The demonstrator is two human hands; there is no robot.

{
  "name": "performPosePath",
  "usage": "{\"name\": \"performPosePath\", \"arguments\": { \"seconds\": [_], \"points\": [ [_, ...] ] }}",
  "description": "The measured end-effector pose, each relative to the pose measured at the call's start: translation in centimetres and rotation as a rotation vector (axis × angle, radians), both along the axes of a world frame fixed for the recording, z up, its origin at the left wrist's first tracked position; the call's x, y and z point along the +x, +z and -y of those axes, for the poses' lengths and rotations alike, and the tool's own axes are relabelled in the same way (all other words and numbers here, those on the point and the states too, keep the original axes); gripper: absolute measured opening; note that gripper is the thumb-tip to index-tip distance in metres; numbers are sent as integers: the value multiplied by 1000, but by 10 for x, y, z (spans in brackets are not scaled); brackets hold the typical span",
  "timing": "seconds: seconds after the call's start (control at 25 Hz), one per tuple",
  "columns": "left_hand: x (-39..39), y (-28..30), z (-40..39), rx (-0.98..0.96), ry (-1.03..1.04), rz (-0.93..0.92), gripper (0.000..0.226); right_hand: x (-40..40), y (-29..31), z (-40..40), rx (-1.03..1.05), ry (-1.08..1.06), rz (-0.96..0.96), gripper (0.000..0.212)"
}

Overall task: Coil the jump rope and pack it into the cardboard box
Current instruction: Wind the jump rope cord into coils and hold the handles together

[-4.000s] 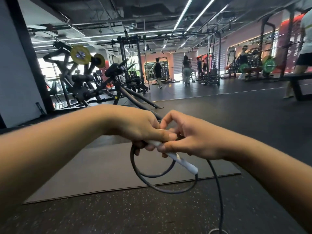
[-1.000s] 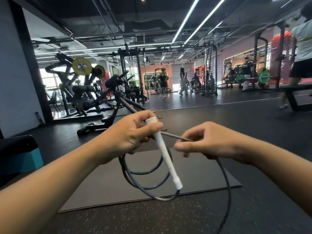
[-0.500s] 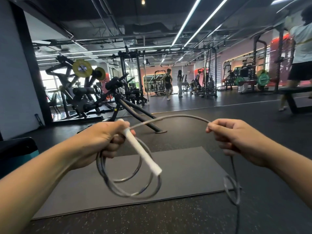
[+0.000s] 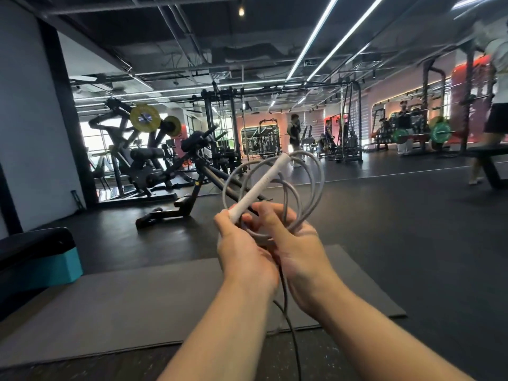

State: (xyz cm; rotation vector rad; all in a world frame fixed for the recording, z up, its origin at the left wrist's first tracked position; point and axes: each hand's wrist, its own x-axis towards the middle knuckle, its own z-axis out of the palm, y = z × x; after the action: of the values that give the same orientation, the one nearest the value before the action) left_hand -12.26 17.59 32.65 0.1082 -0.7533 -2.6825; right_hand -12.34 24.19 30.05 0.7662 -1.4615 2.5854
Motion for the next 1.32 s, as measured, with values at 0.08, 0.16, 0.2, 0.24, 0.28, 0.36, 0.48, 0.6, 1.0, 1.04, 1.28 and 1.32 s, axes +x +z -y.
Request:
{"name": "performPosePath", "arguments": {
  "seconds": [0.08, 0.16, 0.2, 0.24, 0.28, 0.36, 0.48, 0.6, 1.0, 1.04, 1.28, 1.32],
  "points": [
    [3, -13, -1, -69, -1, 21, 26, 3, 8, 8, -6, -108, 51, 34],
    [6, -23, 5, -163, 2, -9, 30, 3, 15, 0, 89, -187, 71, 51],
    [9, -25, 9, -213, -13, -35, 31, 3, 17, -6, 138, -192, 74, 57],
    [12, -27, 13, -259, -48, -62, 31, 2, 20, -12, 170, -178, 79, 59],
    [15, -28, 17, -309, -92, -85, 33, 1, 23, -18, 197, -155, 72, 59],
    [20, -28, 26, -413, -151, -73, 55, -2, 29, -28, 282, -121, 41, 56],
    [19, -18, 46, -750, -109, 51, 101, -2, 38, -40, 435, -91, -6, 54],
    [18, 1, 69, -1253, 131, 38, 116, -2, 48, -58, 663, -51, -58, 55],
    [14, 75, 46, -1860, -634, -125, 57, 2, 75, -80, 1247, -22, -310, 47],
    [15, 73, 44, -1883, -595, -130, 57, 5, 74, -82, 1244, 7, -313, 43],
    [19, 62, 59, -1676, -592, -152, 49, 5, 74, -112, 1184, -2, -274, 34],
    [19, 62, 62, -1609, -594, -128, 48, 3, 73, -118, 1173, -22, -271, 37]
  ]
}}
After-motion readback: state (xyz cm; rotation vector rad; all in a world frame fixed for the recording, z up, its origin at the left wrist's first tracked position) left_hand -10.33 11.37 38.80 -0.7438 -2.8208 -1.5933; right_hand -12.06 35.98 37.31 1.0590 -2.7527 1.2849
